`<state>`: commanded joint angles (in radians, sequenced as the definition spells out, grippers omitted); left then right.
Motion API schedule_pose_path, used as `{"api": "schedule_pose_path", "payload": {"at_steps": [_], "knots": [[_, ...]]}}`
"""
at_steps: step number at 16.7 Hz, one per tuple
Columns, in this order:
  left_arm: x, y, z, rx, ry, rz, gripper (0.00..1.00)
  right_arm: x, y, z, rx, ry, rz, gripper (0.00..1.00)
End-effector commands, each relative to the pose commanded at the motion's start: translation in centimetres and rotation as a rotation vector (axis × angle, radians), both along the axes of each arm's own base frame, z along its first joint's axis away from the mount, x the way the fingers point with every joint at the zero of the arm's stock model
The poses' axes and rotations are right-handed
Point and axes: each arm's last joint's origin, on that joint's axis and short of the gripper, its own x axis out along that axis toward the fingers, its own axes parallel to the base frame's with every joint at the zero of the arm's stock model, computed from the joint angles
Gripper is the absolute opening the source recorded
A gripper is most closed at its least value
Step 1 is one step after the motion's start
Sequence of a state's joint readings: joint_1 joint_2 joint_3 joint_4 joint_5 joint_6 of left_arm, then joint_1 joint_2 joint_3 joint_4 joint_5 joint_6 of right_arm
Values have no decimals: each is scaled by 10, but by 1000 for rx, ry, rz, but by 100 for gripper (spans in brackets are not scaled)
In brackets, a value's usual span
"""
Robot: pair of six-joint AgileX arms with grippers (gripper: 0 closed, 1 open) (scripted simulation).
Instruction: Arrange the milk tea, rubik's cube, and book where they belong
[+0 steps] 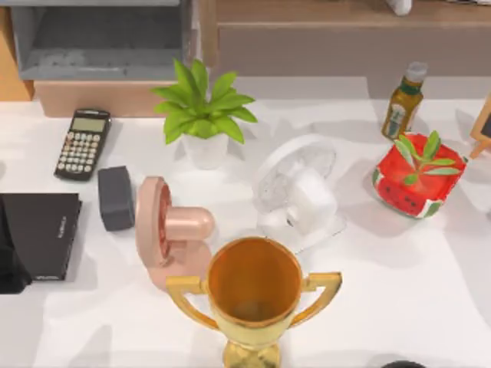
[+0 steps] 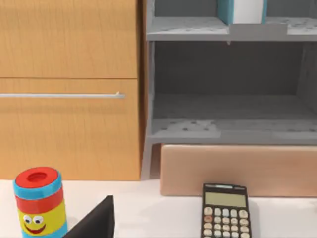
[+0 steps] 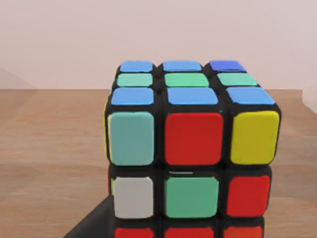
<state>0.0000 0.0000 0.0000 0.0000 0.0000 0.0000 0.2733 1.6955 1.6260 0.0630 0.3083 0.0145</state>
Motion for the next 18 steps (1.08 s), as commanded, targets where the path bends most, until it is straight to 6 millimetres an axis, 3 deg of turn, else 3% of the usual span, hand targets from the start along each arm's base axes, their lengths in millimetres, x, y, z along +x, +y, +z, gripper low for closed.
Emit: {"api": "schedule_pose_path", "payload": {"at_steps": [3,7,10,12,15,18], "knots": [[0,0,0,0,0,0,100,-48,-26,2,-2,4,2,100],[0,0,0,0,0,0,100,-146,-64,-21,-1,-4,3,100],[0,0,0,0,0,0,100,-220,-87,-71,2,-19,5,100],[0,0,0,0,0,0,100,-253,-95,-118,2,-17,6,100],[0,0,0,0,0,0,100,-277,-102,-181,2,-8,11,100],[0,0,0,0,0,0,100,-284,-105,-225,3,-3,15,100]]}}
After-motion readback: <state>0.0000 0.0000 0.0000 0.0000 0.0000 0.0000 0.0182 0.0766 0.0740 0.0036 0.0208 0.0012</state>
